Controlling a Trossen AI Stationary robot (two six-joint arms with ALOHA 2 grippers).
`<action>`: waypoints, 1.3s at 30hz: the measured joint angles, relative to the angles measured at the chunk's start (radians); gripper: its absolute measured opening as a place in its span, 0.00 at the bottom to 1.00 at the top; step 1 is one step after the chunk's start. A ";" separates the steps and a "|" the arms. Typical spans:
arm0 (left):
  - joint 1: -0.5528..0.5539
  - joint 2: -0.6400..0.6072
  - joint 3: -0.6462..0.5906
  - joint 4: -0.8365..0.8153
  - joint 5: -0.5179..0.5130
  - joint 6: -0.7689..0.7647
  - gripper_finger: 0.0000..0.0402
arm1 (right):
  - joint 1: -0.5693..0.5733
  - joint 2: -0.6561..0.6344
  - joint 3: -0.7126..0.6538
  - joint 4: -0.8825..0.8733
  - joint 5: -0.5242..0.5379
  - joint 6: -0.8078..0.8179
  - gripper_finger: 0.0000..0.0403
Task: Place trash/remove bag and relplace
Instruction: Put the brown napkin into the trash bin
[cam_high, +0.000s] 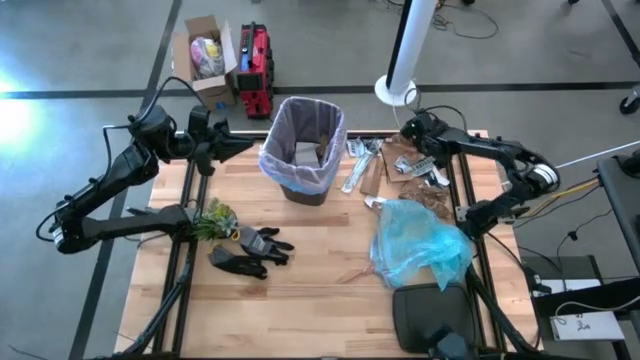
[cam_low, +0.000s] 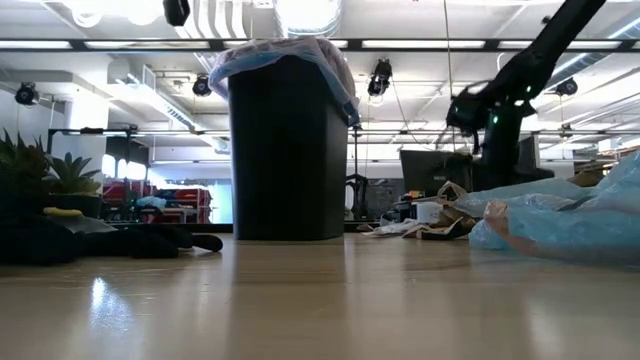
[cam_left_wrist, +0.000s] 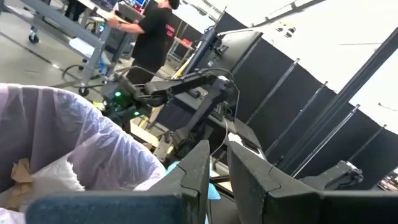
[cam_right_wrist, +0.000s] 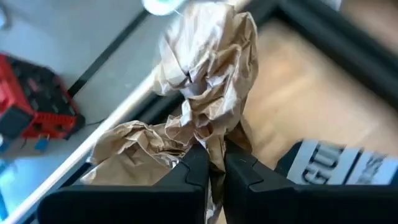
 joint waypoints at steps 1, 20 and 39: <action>0.000 0.000 0.000 0.003 0.000 0.006 0.11 | 0.004 -0.029 0.000 -0.016 0.007 -0.045 0.03; 0.000 0.057 0.000 0.108 0.000 0.055 0.11 | 0.453 -0.528 0.176 0.153 0.026 -0.718 0.00; -0.015 -0.005 0.000 0.249 0.021 -0.053 0.11 | 0.663 0.037 0.904 0.156 -0.064 -1.194 0.00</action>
